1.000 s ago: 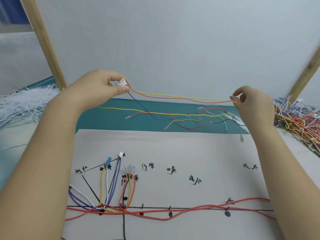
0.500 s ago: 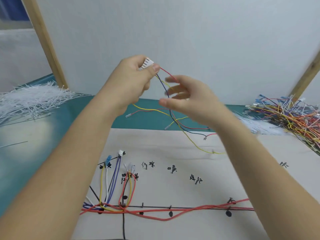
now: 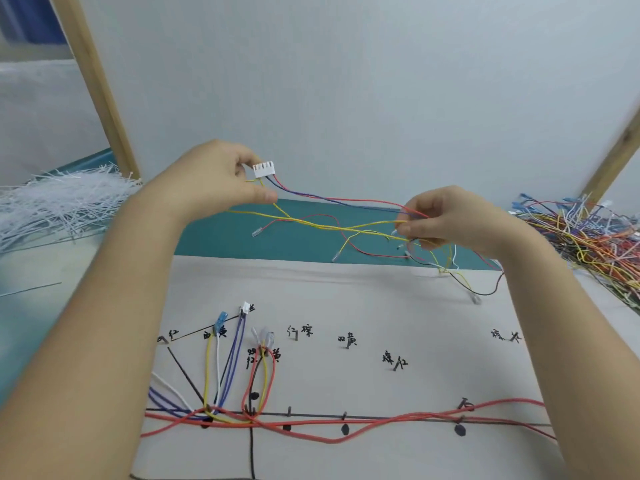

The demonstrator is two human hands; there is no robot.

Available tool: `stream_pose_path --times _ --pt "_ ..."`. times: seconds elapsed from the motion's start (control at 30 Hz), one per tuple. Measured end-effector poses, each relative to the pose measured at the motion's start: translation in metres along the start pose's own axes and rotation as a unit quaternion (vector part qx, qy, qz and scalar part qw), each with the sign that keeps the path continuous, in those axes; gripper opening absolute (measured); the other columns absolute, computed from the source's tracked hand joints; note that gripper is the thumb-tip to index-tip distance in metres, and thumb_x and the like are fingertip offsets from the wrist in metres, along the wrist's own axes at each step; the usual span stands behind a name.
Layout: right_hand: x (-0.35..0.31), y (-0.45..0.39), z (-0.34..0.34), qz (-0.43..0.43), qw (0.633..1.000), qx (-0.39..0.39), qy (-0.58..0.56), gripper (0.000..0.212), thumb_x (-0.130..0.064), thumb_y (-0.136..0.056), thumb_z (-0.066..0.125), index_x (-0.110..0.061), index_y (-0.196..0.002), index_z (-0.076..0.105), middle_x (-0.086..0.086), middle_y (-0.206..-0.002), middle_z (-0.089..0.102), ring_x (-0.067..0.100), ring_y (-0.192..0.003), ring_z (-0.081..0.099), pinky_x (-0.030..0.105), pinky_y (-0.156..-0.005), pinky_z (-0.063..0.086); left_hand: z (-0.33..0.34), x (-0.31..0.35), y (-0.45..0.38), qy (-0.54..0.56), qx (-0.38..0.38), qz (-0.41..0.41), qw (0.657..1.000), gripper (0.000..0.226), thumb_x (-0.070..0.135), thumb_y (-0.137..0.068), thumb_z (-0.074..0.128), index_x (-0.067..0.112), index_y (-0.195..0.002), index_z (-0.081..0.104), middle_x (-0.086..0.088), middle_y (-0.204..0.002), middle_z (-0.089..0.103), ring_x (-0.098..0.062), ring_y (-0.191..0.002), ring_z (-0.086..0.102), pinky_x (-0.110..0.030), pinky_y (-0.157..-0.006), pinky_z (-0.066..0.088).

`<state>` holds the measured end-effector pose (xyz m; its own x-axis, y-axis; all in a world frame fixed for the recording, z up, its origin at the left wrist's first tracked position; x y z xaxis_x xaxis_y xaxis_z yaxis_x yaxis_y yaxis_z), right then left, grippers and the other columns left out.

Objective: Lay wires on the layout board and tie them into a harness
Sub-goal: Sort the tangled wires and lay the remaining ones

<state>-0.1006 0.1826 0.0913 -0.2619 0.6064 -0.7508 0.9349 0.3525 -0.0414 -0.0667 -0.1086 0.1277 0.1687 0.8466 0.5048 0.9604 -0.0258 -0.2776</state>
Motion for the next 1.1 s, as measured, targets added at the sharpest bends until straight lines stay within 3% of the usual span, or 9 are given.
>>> stream_pose_path --times 0.13,0.23,0.33,0.5,0.67,0.77,0.87,0.97,1.1 --pt "0.000 0.002 0.000 -0.038 0.997 -0.019 -0.061 0.010 -0.006 -0.082 0.068 -0.015 -0.076 0.067 -0.001 -0.066 0.067 0.010 -0.060 0.057 0.017 -0.060 0.048 0.008 0.001 -0.004 -0.019 0.038 0.010 0.999 0.018 0.032 -0.085 0.065 0.015 -0.088 0.063 0.002 -0.059 0.040 -0.012 -0.052 0.036 -0.030 -0.048 0.022" --pt "-0.003 0.000 0.003 -0.044 0.986 -0.050 -0.152 0.013 -0.001 -0.083 0.063 -0.013 -0.078 0.063 0.000 -0.068 0.067 0.010 -0.060 0.062 0.017 -0.061 0.052 0.008 0.002 -0.007 0.128 0.121 -0.001 0.984 0.014 0.033 -0.091 0.055 0.022 -0.083 0.055 0.004 -0.061 0.042 -0.008 -0.049 0.039 -0.028 -0.049 0.027" --pt "-0.004 0.000 0.007 -0.041 0.991 -0.073 -0.107 0.015 0.000 -0.086 0.060 -0.013 -0.079 0.058 -0.001 -0.069 0.065 0.009 -0.062 0.061 0.016 -0.062 0.051 0.006 0.005 -0.009 0.243 0.152 0.000 0.958 0.021 0.030 -0.092 0.055 0.026 -0.073 0.047 0.004 -0.057 0.036 -0.008 -0.044 0.032 -0.027 -0.047 0.023" --pt "-0.005 0.002 0.012 -0.024 0.996 -0.083 -0.001 0.030 -0.007 -0.077 0.073 -0.016 -0.074 0.045 -0.005 -0.063 0.047 0.015 -0.061 0.044 0.027 -0.066 0.040 0.009 0.010 -0.009 0.229 0.147 0.013 0.962 0.020 0.028 -0.091 0.056 0.027 -0.072 0.049 0.004 -0.055 0.037 -0.003 -0.037 0.029 -0.026 -0.046 0.022" --pt "-0.012 0.000 0.015 -0.055 0.988 -0.017 0.145 0.036 -0.002 -0.074 0.067 -0.023 -0.072 0.038 -0.009 -0.062 0.036 0.002 -0.047 0.031 0.012 -0.045 0.029 0.006 0.005 -0.009 0.205 0.156 0.006 0.966 0.018 0.028 -0.090 0.058 0.027 -0.073 0.051 0.003 -0.059 0.039 -0.015 -0.049 0.031 -0.028 -0.048 0.024" --pt "-0.011 0.003 0.010 -0.056 0.990 -0.023 0.124 0.033 0.006 -0.079 0.052 -0.025 -0.071 0.044 -0.012 -0.062 0.039 0.001 -0.052 0.033 0.014 -0.051 0.030 -0.003 -0.005 -0.010 0.176 0.168 -0.011 0.970 0.018 0.032 -0.088 0.060 0.028 -0.072 0.052 0.002 -0.061 0.042 -0.015 -0.051 0.033 -0.028 -0.049 0.026" --pt "-0.010 0.010 -0.005 -0.049 0.998 -0.034 0.016 0.032 0.004 -0.085 0.050 -0.023 -0.070 0.053 -0.008 -0.070 0.052 0.006 -0.069 0.049 0.026 -0.070 0.036 -0.011 -0.016 -0.007 0.137 0.145 -0.023 0.980 0.019 0.037 -0.085 0.063 0.024 -0.072 0.056 -0.001 -0.059 0.043 -0.017 -0.049 0.032 -0.028 -0.050 0.024" --pt "-0.004 0.009 -0.019 -0.039 0.996 0.074 0.043 0.024 -0.003 -0.084 0.053 -0.022 -0.069 0.056 0.002 -0.073 0.056 0.015 -0.075 0.051 0.030 -0.072 0.038 -0.013 -0.020 -0.003 0.099 0.104 -0.021 0.989 0.018 0.040 -0.084 0.064 0.028 -0.071 0.059 0.000 -0.056 0.042 -0.016 -0.049 0.034 -0.028 -0.050 0.025" --pt "0.007 0.004 -0.028 -0.031 0.915 0.341 0.212 0.014 -0.007 -0.080 0.049 -0.020 -0.080 0.052 0.001 -0.074 0.054 0.024 -0.074 0.047 0.030 -0.061 0.035 -0.016 -0.020 -0.004 0.153 0.103 -0.010 0.983 0.016 0.037 -0.086 0.063 0.027 -0.073 0.059 0.000 -0.056 0.039 -0.004 -0.038 0.034 -0.027 -0.048 0.023"
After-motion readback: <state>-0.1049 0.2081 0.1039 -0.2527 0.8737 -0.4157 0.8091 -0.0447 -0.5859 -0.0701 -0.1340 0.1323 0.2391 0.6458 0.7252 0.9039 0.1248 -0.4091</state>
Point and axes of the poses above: each hand's wrist, its own y-axis away from the middle knuckle, its own z-axis out of the palm, x = y × z, the point moved 2 cm from there along -y, towards the middle knuckle
